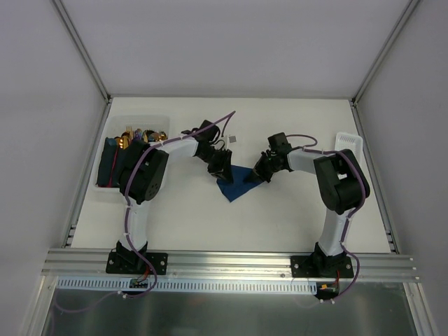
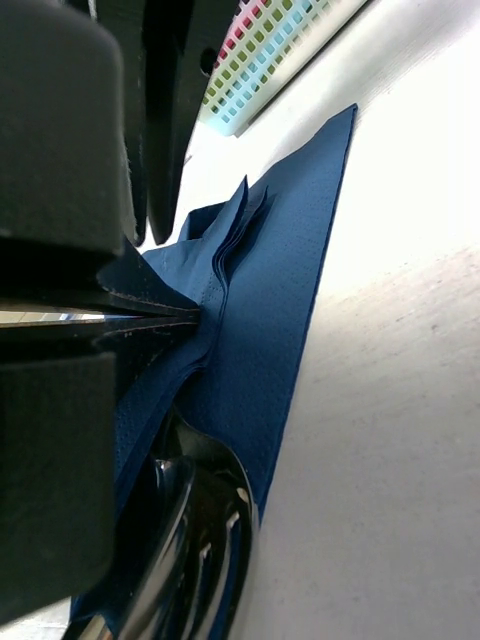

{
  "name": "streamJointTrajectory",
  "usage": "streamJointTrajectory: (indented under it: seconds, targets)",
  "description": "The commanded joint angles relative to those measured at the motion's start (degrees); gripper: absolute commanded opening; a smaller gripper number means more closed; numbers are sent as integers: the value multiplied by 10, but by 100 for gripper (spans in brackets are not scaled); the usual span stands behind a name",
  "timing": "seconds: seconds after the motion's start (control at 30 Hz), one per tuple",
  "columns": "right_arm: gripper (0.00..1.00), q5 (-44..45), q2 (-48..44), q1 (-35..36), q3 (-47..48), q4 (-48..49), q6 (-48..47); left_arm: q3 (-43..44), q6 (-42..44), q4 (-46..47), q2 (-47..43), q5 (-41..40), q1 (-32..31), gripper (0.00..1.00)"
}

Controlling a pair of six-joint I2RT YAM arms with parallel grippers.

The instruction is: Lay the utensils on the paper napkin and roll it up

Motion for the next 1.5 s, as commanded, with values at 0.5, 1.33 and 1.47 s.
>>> streamJointTrajectory:
  seconds: [0.5, 1.33, 1.47]
  targets:
    - [34, 16, -70, -30, -17, -19, -74, 5, -11, -9, 81, -70, 1, 12]
    - [17, -10, -38, -43, -359, 786, 272, 2, -1, -12, 66, -61, 3, 12]
    - [16, -2, -42, -44, -360, 766, 267, 1, -1, -12, 64, -61, 4, 12]
